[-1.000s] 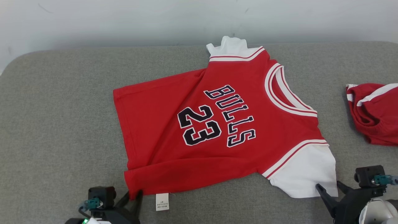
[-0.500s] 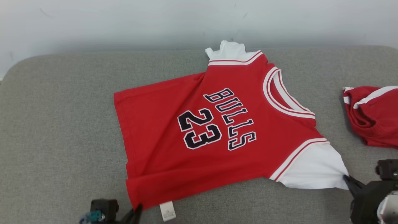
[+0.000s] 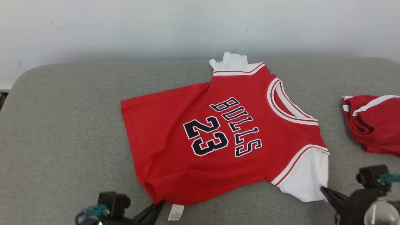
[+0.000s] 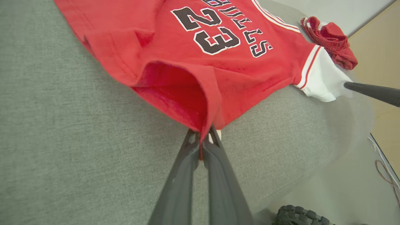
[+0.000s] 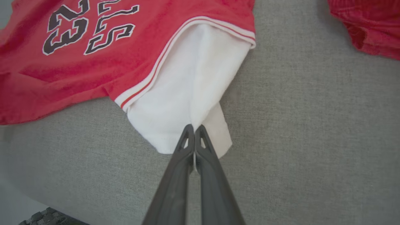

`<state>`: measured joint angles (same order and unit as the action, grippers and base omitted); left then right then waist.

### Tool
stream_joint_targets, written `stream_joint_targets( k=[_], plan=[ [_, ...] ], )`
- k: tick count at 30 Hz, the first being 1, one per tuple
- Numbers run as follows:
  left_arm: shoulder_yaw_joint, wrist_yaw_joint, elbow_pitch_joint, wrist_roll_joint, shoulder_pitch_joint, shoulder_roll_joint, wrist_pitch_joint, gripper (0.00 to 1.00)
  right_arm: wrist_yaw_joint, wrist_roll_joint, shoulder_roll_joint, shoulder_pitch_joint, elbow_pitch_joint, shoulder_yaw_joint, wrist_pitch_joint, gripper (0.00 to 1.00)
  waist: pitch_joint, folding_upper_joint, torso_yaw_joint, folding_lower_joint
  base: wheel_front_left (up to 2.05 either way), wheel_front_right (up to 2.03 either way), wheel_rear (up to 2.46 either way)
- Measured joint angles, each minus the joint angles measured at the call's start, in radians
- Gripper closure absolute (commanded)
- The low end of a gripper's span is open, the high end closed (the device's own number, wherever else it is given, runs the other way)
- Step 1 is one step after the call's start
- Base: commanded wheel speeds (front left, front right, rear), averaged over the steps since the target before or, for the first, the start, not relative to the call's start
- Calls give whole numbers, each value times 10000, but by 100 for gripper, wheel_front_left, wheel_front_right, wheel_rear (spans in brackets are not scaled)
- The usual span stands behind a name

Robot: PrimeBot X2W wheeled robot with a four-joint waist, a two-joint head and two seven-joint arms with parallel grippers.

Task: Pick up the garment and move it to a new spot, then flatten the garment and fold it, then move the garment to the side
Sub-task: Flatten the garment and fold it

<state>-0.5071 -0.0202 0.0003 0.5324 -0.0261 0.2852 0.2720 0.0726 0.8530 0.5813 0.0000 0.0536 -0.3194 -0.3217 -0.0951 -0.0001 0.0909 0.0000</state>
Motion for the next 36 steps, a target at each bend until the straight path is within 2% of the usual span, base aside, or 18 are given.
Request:
stream_joint_targets(
  k=[1,3,8,9,12,15,17,19,20,21,22,23,24,25,27,28,31,36],
  plan=[
    [94,-318,-73,366,-266,6,272,100,-219,35,35,-370,-203,-261,-445,100,-78,1,0,0,0,0,0],
    [228,-560,-33,759,-938,31,617,100,-474,282,36,-1029,-311,-384,-897,100,-197,1,-8,0,0,0,0],
    [989,-769,686,1760,-3483,86,1770,100,-899,1106,-52,-3656,132,-497,-2506,100,-667,1,-63,1,0,0,0],
    [1231,-771,1296,1933,-4895,130,2359,100,-890,1582,-339,-5047,746,-456,-3287,100,-906,2,-99,2,0,0,0],
    [1482,-780,2391,1824,-7526,132,3170,100,-391,1546,-825,-7704,1887,-159,-4008,100,-1289,3,-164,3,0,0,0],
    [2750,-769,2454,418,-9741,-244,2669,100,213,13,-1262,-9813,2019,1651,-2731,100,-1691,3,-229,5,0,0,0],
    [3448,-571,2383,-77,-11082,-763,1724,100,332,-560,-1647,-11097,1908,2704,-1223,100,-1967,3,-264,2,0,0,0],
    [3572,-387,2301,-180,-12435,-1131,867,100,150,-514,-1925,-12467,1787,2821,-169,100,-2256,4,-286,3,0,0,0],
    [3572,-387,2301,-180,-12435,-1131,867,100,150,-514,-1925,-12467,1787,2821,-169,100,-2256,4,-286,3,0,0,0],
    [3329,-508,2084,-142,-13595,-1225,326,100,-424,-449,-1977,-13680,1544,2431,468,100,-2546,4,-296,5,0,0,0],
    [3329,-508,2084,-142,-13595,-1225,326,100,-424,-449,-1977,-13680,1544,2431,468,100,-2546,4,-296,5,0,0,0],
    [3363,-512,1559,-73,-13614,-1266,-171,100,-968,-341,-1981,-13761,918,2238,941,100,-2833,0,-296,0,0,0,0],
    [3363,-512,1559,-73,-13614,-1266,-171,100,-968,-341,-1981,-13761,918,2238,941,100,-2833,0,-296,0,0,0,0],
    [3377,-520,1509,54,-13262,-1285,-366,100,-1281,-286,-1987,-13453,817,2151,1149,100,-2972,-2,-292,-3,0,0,0],
    [3154,-616,1820,23,-12054,-1266,-616,100,-1833,-109,-1875,-12273,989,1889,1283,100,-3228,-1,-281,-2,0,0,0],
    [3045,-637,2082,35,-11294,-1277,-679,100,-1948,-25,-1856,-11482,1129,1808,1296,100,-3335,2,-276,2,0,0,0],
    [2702,-709,2949,58,-8978,-1078,-756,100,-1868,-6,-1847,-8891,1804,1367,1312,100,-3510,6,-275,11,0,0,0],
    [2150,-871,4031,25,-7258,-723,-905,100,-1870,-144,-1486,-6898,1950,965,1461,100,-3310,-1,-331,-5,0,0,0]
  ],
)
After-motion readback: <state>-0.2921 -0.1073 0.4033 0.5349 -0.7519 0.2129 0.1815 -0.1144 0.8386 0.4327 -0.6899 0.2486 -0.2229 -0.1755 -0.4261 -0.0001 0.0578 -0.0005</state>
